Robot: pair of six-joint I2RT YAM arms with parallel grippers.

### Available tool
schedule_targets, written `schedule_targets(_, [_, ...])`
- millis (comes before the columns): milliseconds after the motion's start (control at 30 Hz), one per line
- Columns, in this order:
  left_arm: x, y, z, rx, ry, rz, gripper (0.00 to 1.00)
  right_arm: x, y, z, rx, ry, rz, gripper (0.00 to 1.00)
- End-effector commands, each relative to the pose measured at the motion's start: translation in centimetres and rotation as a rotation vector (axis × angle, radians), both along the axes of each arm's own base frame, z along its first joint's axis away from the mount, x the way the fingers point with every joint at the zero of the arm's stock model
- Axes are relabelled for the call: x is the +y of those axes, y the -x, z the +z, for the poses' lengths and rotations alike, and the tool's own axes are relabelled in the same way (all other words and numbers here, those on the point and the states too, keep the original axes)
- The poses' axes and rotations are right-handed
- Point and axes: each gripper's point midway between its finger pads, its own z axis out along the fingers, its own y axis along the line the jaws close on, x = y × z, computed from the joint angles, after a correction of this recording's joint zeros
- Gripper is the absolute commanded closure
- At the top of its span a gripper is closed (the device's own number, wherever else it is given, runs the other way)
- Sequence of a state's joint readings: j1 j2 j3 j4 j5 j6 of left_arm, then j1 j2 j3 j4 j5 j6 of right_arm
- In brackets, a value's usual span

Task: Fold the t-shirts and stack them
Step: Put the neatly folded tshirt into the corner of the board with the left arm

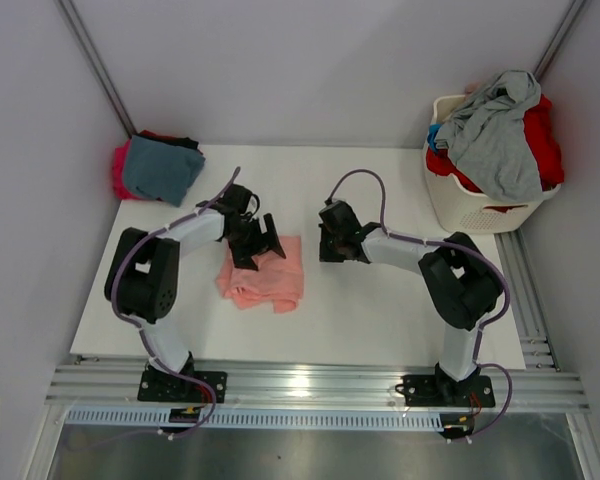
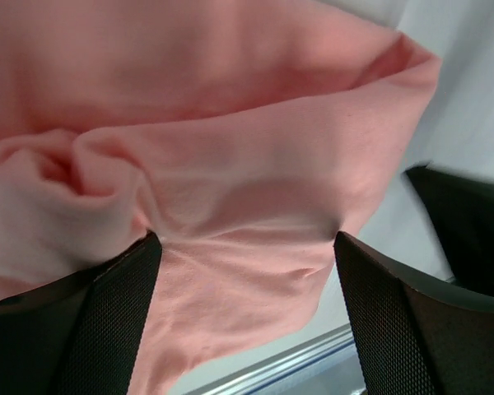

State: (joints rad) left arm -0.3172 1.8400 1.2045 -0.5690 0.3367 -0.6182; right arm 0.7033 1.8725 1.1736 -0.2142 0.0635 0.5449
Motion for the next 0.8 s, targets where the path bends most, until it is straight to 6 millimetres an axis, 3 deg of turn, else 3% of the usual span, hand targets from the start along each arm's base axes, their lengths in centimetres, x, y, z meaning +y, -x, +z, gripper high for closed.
schedule_targets(0, [1.5, 2.2, 0.7, 0.009, -0.027, 0.090, 0.10, -1.3, -2.6, 1.7, -0.058, -0.014, -0.044, 1.00])
schedule_targets(33, [2.0, 3.6, 0.3, 0.021, -0.034, 0.097, 0.10, -1.4, -3.1, 2.1, -0.067, -0.020, -0.048, 1.00])
schedule_targets(133, [2.3, 4.3, 0.8, -0.009, -0.027, 0.098, 0.10, -1.1, -3.4, 2.9, -0.075, -0.034, -0.040, 1.00])
schedule_targets(233, [2.3, 3.9, 3.2, -0.088, -0.011, 0.093, 0.10, -0.6, -3.0, 3.9, -0.090, -0.050, -0.023, 1.00])
schedule_targets(367, [3.0, 2.9, 8.1, -0.240, -0.020, 0.083, 0.08, -0.9, -2.1, 4.5, -0.097, -0.033, -0.011, 1.00])
schedule_targets(500, [4.4, 3.0, 11.8, -0.354, -0.056, 0.101, 0.05, -1.5, -1.2, 5.3, -0.101, -0.045, -0.012, 0.84])
schedule_targets(600, [6.9, 3.8, 11.1, -0.329, -0.167, 0.140, 0.02, -1.9, -0.3, 6.2, -0.105, -0.060, -0.006, 0.73])
schedule_targets(767, [11.5, 6.6, 5.6, -0.161, -0.412, 0.221, 0.03, -3.0, 1.9, 5.0, -0.077, -0.075, -0.012, 0.52])
